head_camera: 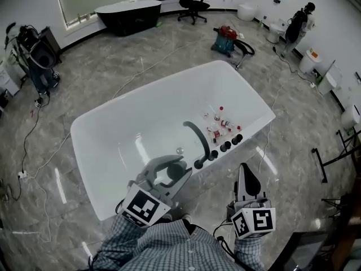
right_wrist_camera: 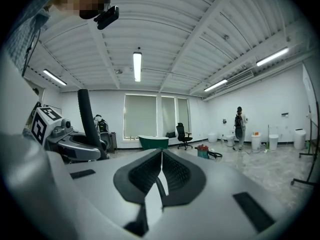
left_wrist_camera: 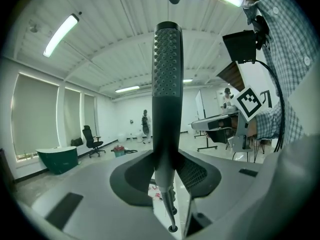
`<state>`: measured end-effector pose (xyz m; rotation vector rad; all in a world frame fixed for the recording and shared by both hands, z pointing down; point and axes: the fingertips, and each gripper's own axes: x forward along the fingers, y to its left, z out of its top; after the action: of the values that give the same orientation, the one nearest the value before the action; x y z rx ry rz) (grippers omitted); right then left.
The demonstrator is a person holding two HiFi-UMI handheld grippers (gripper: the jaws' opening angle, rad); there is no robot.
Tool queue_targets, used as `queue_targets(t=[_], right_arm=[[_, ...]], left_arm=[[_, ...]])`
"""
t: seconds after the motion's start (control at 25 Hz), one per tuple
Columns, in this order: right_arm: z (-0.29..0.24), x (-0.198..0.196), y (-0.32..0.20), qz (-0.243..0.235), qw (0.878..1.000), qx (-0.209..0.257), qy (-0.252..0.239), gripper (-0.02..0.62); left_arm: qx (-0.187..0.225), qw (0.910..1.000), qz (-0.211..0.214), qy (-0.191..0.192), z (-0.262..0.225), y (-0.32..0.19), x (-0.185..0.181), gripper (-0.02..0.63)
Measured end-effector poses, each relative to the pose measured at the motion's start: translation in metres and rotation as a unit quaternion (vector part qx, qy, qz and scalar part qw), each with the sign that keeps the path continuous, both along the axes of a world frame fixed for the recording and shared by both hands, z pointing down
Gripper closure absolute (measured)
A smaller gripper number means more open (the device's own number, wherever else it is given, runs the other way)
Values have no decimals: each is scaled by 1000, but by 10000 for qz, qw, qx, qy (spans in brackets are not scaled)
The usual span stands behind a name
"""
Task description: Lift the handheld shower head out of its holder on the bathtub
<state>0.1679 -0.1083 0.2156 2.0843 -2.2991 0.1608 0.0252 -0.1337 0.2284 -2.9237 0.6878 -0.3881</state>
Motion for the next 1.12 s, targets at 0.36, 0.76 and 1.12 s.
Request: queue_targets(t=[0.36, 0.76, 1.12], right_arm=[[-16, -3, 5, -67, 9996, 272, 92, 577], [-13, 0, 6, -68, 9996, 211, 153, 578], [-15, 4, 10, -48, 9995, 223, 232, 578]], left_arm=[[156, 9997, -51, 163, -22, 7, -8, 465], [181, 9996, -53, 213, -25, 8, -1, 465], [164, 9995, -112, 253, -25, 8, 2, 465]])
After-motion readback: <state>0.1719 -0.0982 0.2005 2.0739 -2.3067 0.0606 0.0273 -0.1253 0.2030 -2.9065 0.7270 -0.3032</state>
